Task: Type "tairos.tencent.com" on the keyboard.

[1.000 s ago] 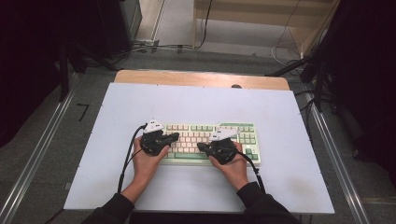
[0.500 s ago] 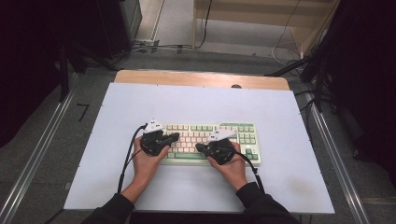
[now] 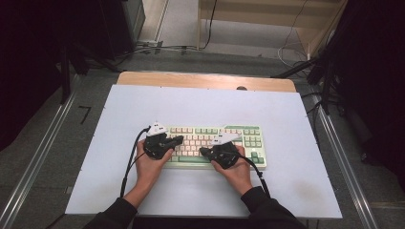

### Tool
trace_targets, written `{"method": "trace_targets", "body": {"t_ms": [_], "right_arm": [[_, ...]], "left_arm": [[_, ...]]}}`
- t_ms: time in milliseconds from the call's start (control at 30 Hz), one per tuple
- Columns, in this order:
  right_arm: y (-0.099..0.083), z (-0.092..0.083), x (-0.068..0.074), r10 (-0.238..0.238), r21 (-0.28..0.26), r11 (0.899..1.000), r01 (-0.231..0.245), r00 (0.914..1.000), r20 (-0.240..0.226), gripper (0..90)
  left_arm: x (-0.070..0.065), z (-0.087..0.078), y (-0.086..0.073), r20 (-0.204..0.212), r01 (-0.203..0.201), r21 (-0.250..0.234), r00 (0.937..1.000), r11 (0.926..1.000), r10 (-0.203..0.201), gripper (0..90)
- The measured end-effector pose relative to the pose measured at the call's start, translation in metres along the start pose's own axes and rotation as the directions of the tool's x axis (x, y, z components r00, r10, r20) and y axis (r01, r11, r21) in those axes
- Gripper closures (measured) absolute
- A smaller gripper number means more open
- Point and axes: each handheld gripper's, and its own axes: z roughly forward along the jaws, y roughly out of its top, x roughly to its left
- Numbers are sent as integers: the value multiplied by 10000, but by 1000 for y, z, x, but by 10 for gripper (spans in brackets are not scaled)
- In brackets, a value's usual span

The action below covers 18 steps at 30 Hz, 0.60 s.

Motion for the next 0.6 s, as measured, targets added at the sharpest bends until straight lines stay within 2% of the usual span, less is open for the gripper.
{"method": "trace_targets", "body": {"t_ms": [133, 433, 600], "right_arm": [[2, -5, -1, 155, -258, 9995, -156, 9999, -29, 878], [2, -10, -5, 212, -361, 9991, -209, 9997, 83, 877], [2, -12, -7, 280, -395, 9988, -275, 9995, 130, 878]], "left_arm": [[0, -1, 0, 60, -22, -10, 10000, 10000, 22, 900], [-4, -4, 0, 262, -99, 63, 9996, 9999, 97, 900], [-7, -3, -3, 422, -151, 253, 9990, 9996, 140, 900]]}}
